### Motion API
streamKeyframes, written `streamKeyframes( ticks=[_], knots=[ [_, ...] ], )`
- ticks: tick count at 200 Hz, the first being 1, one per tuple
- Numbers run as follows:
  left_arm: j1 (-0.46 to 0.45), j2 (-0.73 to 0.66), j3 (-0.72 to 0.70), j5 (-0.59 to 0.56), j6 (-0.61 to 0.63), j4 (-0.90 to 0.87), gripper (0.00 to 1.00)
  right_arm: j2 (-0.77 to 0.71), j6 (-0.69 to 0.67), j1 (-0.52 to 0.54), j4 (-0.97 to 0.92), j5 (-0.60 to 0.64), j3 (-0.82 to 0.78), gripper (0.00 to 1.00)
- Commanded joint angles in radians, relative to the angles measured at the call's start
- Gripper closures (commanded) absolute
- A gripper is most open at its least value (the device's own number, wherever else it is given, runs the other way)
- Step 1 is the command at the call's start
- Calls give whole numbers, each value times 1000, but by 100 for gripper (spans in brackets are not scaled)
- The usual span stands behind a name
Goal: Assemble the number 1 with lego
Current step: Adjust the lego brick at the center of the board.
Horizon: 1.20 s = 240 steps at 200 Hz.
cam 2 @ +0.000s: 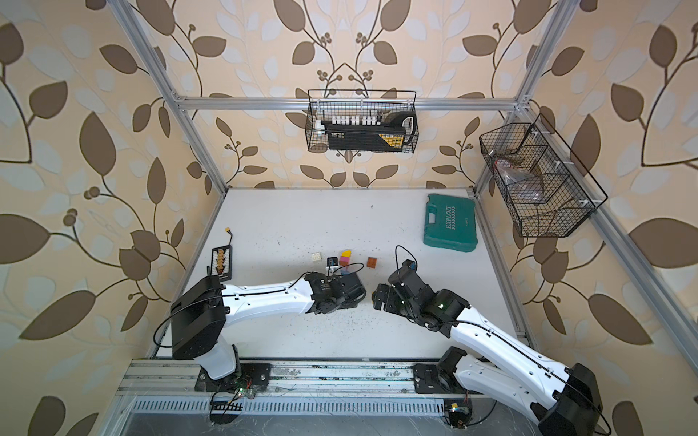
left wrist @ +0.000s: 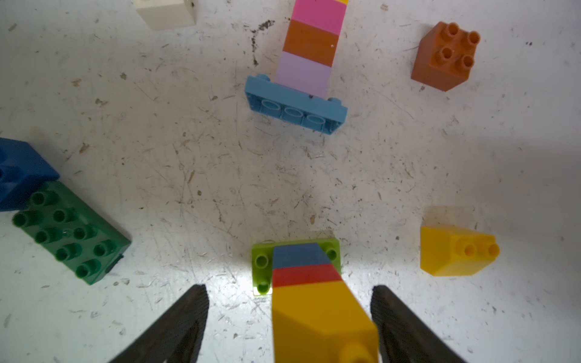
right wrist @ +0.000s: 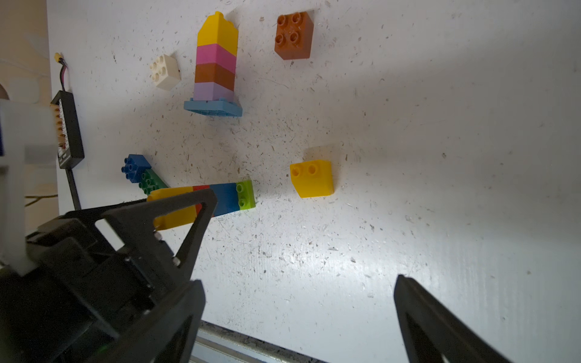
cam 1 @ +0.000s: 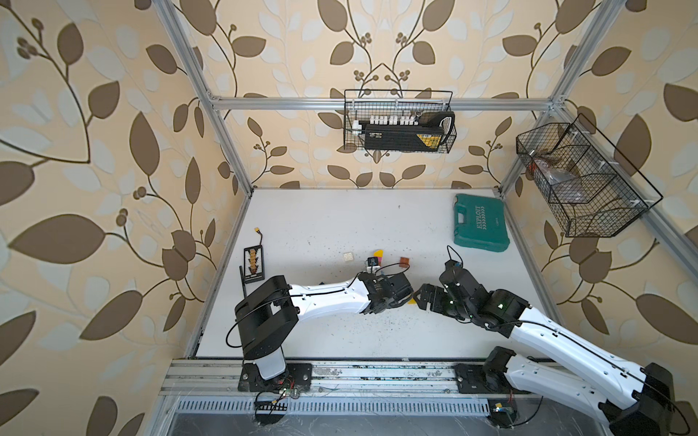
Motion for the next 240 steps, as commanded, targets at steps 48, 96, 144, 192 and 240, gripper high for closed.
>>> streamKeyframes(
  ticks=[48, 96, 144, 192, 240],
  knots=[
    [17, 33, 55, 30, 8, -59, 40, -21, -18, -9, -6, -14, -17, 3],
    [20, 57, 84, 31, 1, -99, 57, -23, -16, -9, -29, -18, -6, 4],
    [47, 32, 173, 81, -48, -291, 67, -37, -30, -12, -63, -17, 17, 4],
    [212, 60, 381, 446, 75, -591, 73, -17, -27, -11, -54, -57, 17, 4],
    [252, 226, 559, 643, 310, -801, 71, 9, -16, -11, -40, -104, 7, 5]
  ],
)
